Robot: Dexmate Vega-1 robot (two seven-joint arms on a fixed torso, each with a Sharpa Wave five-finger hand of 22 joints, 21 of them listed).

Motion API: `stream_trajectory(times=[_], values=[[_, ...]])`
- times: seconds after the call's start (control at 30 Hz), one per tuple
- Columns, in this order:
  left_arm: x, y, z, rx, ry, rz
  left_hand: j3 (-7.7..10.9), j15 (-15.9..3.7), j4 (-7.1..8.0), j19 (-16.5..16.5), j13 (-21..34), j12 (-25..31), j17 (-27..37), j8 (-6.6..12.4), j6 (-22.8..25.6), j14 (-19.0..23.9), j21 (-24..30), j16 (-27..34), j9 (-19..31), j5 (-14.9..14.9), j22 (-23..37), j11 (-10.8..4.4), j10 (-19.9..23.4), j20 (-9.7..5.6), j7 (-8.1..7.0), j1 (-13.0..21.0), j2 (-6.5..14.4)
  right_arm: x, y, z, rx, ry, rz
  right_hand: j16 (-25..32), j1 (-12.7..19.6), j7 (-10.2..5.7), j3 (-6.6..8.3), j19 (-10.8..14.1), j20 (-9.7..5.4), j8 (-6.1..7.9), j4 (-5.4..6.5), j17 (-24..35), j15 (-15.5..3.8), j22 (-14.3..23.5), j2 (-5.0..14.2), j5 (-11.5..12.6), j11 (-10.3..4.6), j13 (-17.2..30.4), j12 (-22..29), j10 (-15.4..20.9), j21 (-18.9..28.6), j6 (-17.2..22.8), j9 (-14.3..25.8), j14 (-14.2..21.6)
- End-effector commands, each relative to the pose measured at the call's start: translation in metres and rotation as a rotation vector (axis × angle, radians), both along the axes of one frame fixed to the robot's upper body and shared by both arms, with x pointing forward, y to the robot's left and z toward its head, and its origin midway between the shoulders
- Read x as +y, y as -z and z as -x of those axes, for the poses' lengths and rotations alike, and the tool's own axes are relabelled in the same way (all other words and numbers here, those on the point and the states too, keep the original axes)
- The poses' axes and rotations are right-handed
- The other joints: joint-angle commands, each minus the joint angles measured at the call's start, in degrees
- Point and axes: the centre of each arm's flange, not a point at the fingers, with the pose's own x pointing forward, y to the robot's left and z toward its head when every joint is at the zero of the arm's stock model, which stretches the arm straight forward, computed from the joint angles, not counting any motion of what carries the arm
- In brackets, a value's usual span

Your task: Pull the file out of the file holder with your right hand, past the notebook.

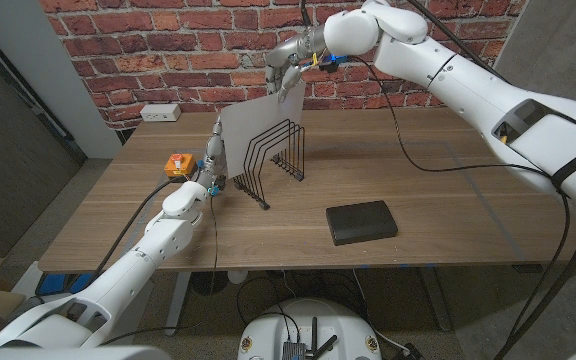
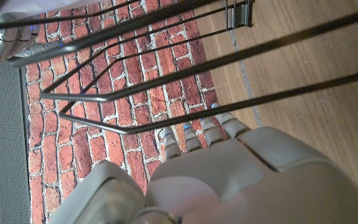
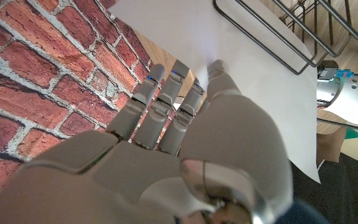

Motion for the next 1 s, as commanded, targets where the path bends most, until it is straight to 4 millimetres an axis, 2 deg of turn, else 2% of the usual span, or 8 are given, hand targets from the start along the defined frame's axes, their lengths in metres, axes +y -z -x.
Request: stream_trajectory(times=[0.03, 1.0], values=[[0.0, 0.0, 0.0, 0.0, -0.001, 0.0, 0.11, -0.06, 0.2, 0.3, 0.3, 0.4, 0.1, 0.34, 0.0, 0.4, 0.4, 0.3, 0.3, 0.4, 0.3, -0.4, 0.2, 0.09, -0.52, 0.0, 0.4, -0.013, -0.004, 0.009, -0.013, -0.002, -0.054, -0.3, -0.5, 0.04, 0.72, 0.7, -7.79, -0.31, -0.06, 0.4, -3.09, 0.3, -0.13, -0.1, 0.0, 0.2, 0.5, 0.6, 0.4, 0.6, 0.2, 0.3], [0.0, 0.0, 0.0, 0.0, 0.0, 0.0, 0.12, -0.01, 0.2, 0.4, 0.3, 0.4, 0.1, 0.32, -0.1, 0.4, 0.4, 0.3, 0.3, 0.4, 0.3, -0.25, 0.2, 0.06, -0.52, 0.0, 0.4, -0.037, -0.008, 0.028, -0.03, -0.03, -0.172, -0.8, -0.8, 0.0, 1.26, 0.6, -7.8, -1.49, -0.04, 1.5, -3.03, 0.3, -0.33, -0.1, 0.03, 0.1, 0.4, 0.5, 0.9, 0.9, 0.3, 0.0]])
